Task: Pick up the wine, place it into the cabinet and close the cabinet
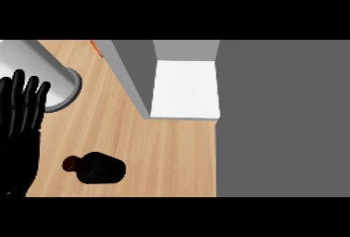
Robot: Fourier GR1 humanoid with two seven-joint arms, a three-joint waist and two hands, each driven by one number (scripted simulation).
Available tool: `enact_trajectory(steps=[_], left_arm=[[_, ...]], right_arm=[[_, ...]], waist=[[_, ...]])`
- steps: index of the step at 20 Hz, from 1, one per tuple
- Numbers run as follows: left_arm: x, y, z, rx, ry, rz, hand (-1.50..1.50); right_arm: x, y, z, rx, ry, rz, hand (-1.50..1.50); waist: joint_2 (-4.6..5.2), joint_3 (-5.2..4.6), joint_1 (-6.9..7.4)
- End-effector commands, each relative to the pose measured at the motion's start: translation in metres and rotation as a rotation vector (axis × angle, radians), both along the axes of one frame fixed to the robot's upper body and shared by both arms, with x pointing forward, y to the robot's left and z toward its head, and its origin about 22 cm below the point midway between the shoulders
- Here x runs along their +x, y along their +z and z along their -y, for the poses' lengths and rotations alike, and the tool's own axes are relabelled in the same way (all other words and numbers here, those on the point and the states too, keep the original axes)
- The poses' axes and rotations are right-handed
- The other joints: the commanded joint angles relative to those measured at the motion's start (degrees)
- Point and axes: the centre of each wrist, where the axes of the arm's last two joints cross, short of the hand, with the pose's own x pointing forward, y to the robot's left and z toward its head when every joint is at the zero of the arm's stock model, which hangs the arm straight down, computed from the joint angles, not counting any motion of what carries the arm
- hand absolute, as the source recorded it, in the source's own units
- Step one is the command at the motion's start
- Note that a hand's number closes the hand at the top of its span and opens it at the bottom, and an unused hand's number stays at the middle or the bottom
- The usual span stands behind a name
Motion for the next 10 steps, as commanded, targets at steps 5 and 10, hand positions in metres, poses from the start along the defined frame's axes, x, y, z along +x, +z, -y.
enact_trajectory(steps=[5,10], left_arm=[[-0.023,0.0,-0.023,-0.079,-0.216,-0.001,-1.5],[-0.056,-0.015,-0.007,-0.336,-0.36,-0.278,-1.5]], right_arm=[[-0.028,0.003,0.012,-0.059,0.023,0.057,-1.5],[-0.057,-0.003,-0.01,0.043,0.275,-0.156,-1.5]], waist=[[-1.03,-0.51,-1.41],[-1.65,-0.52,-1.2]])
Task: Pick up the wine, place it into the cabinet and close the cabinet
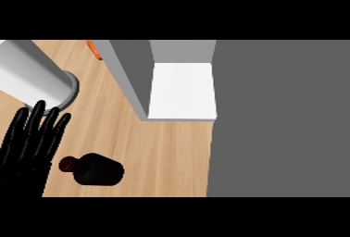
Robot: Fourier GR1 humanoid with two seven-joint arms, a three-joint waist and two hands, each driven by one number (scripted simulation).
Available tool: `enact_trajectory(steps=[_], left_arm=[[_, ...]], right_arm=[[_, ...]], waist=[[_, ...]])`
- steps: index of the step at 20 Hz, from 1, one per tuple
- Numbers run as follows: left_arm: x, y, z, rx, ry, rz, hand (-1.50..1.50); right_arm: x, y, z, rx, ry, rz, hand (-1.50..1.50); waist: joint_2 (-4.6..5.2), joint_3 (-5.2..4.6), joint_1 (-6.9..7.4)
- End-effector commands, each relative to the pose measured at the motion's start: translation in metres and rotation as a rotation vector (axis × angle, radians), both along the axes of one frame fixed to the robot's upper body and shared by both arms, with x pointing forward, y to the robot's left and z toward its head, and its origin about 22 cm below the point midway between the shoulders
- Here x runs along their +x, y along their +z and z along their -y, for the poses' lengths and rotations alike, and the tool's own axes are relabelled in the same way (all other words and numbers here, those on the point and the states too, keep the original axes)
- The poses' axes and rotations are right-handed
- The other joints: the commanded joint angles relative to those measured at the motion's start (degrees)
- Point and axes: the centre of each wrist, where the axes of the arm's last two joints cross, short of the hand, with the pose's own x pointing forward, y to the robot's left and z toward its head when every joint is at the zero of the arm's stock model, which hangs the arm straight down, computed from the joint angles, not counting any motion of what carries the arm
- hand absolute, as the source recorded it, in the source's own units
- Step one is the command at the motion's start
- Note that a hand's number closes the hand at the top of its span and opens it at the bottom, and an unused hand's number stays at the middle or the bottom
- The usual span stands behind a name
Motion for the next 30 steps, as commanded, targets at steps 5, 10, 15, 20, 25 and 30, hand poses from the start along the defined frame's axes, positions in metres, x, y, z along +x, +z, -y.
enact_trajectory(steps=[5,10,15,20,25,30], left_arm=[[-0.053,0.046,-0.017,-0.108,-0.103,-0.147,-1.5],[-0.053,0.059,-0.019,-0.124,-0.115,-0.157,-1.5],[-0.07,0.072,-0.02,-0.113,-0.089,-0.158,-1.5],[-0.063,0.08,-0.014,-0.129,-0.093,-0.148,-1.5],[-0.068,0.087,-0.019,-0.113,-0.079,-0.168,-1.5],[-0.065,0.083,-0.023,-0.15,-0.036,-0.158,-1.5]], right_arm=[[-0.051,0.045,0.005,0.03,0.139,-0.098,-1.5],[-0.065,0.049,0.005,0.037,0.139,-0.086,-1.5],[-0.076,0.053,-0.003,0.055,0.144,-0.091,-1.5],[-0.077,0.056,-0.011,0.051,0.168,-0.096,-1.5],[-0.079,0.058,-0.009,0.057,0.125,-0.092,-1.5],[-0.083,0.064,-0.014,0.068,0.125,-0.092,-1.5]], waist=[[-0.08,-0.02,-0.15],[-0.04,0.02,-0.51],[-0.57,0.01,-0.07],[-0.53,0.01,-0.32],[-0.81,0.0,0.12],[-0.84,-0.1,0.5]])
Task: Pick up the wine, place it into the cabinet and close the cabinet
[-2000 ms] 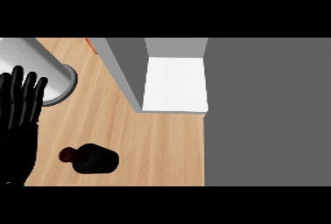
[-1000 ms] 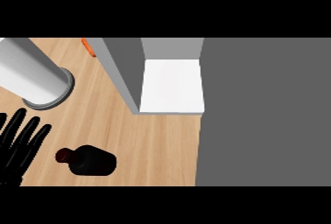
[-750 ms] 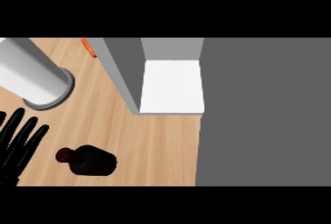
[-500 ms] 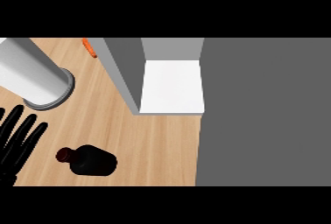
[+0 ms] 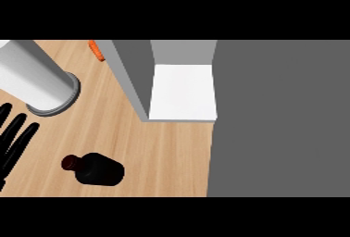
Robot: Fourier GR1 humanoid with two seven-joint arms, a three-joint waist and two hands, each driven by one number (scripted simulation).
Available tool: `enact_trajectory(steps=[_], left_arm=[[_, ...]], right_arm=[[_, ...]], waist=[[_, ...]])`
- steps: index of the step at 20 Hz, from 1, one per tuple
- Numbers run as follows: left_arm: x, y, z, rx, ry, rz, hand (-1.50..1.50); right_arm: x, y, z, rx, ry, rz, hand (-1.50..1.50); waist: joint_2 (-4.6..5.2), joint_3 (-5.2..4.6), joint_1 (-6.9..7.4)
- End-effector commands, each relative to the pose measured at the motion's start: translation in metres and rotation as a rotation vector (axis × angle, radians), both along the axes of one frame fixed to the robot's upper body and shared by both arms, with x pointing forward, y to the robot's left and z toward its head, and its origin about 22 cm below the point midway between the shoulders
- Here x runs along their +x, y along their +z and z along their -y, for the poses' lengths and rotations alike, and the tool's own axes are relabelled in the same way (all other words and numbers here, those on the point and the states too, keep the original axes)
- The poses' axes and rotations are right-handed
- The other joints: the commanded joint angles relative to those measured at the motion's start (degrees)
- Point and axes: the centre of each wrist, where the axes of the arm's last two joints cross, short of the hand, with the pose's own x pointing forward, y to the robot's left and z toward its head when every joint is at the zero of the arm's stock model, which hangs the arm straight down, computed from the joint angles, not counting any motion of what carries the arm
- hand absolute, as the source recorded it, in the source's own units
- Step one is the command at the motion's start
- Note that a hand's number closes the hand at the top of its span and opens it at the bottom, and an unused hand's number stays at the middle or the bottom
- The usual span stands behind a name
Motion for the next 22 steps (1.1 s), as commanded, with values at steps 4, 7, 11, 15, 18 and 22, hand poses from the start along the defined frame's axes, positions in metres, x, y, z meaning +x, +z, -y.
enact_trajectory(steps=[4,7,11,15,18,22], left_arm=[[-0.045,0.046,0.009,-0.046,-0.053,0.175,-1.5],[-0.03,0.042,0.0,-0.025,-0.015,0.198,-1.5],[-0.036,0.044,-0.005,-0.029,0.026,0.161,-1.5],[-0.031,0.031,-0.024,0.008,0.078,0.136,-1.5],[-0.017,0.022,-0.036,0.045,0.074,0.119,-1.5],[-0.016,-0.002,-0.04,0.058,0.068,0.111,-1.5]], right_arm=[[-0.032,0.034,0.0,0.033,-0.014,0.063,-1.5],[-0.037,0.038,0.003,0.014,0.009,0.072,-1.5],[-0.045,0.039,0.003,0.035,-0.011,0.07,-1.5],[-0.043,0.042,0.0,0.051,-0.004,0.068,-1.5],[-0.044,0.045,0.005,0.057,-0.004,0.078,-1.5],[-0.038,0.035,0.002,0.045,-0.004,0.067,-1.5]], waist=[[-0.24,-0.02,0.81],[0.23,-0.01,-0.29],[0.09,0.04,-0.35],[0.53,-0.03,-0.03],[0.68,-0.01,-0.6],[0.83,-0.01,-0.66]])
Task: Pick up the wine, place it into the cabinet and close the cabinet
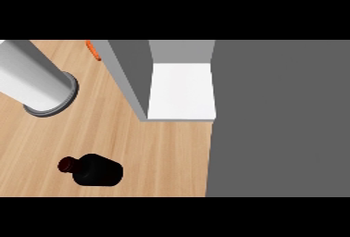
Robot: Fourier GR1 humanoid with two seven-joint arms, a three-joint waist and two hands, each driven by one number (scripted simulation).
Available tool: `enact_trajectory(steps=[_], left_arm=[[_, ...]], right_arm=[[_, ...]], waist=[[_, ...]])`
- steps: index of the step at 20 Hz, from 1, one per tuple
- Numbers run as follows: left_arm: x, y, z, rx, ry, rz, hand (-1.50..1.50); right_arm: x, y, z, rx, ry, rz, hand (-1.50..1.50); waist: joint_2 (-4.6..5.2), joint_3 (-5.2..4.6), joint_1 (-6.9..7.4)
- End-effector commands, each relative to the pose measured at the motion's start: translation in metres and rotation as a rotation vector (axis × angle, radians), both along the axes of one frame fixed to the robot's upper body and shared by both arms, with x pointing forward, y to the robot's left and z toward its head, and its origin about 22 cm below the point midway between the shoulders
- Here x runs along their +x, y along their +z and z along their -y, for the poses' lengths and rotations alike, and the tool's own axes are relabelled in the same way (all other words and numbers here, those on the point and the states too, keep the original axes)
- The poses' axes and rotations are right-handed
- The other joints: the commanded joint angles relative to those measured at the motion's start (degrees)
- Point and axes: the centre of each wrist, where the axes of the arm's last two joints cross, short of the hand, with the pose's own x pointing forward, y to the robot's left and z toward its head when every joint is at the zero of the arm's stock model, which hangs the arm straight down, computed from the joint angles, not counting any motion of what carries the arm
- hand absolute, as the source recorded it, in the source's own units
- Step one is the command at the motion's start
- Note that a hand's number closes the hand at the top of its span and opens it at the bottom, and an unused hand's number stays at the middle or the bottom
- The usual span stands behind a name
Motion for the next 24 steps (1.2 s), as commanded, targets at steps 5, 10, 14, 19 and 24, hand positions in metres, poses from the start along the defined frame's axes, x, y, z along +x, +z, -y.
enact_trajectory(steps=[5,10,14,19,24], left_arm=[[-0.003,-0.038,0.007,0.016,-0.046,0.007,-1.5],[0.02,-0.064,-0.004,0.051,0.008,-0.023,-1.5],[0.02,-0.086,-0.01,0.098,0.091,0.003,-1.5],[0.028,-0.137,-0.005,0.112,0.11,-0.037,-1.5],[0.031,-0.162,-0.017,0.08,0.064,-0.093,-1.5]], right_arm=[[-0.038,0.043,0.005,0.076,0.062,0.066,-1.5],[-0.022,0.013,0.007,0.083,0.042,0.059,-1.5],[-0.034,0.026,0.011,0.078,0.043,0.057,-1.5],[-0.031,0.022,0.011,0.047,0.05,0.067,-1.5],[-0.032,0.023,0.022,0.048,0.073,0.067,-1.5]], waist=[[0.33,-0.02,-0.44],[0.39,0.06,-0.79],[0.33,0.02,-0.89],[0.38,0.0,-0.89],[0.38,0.02,-0.73]])
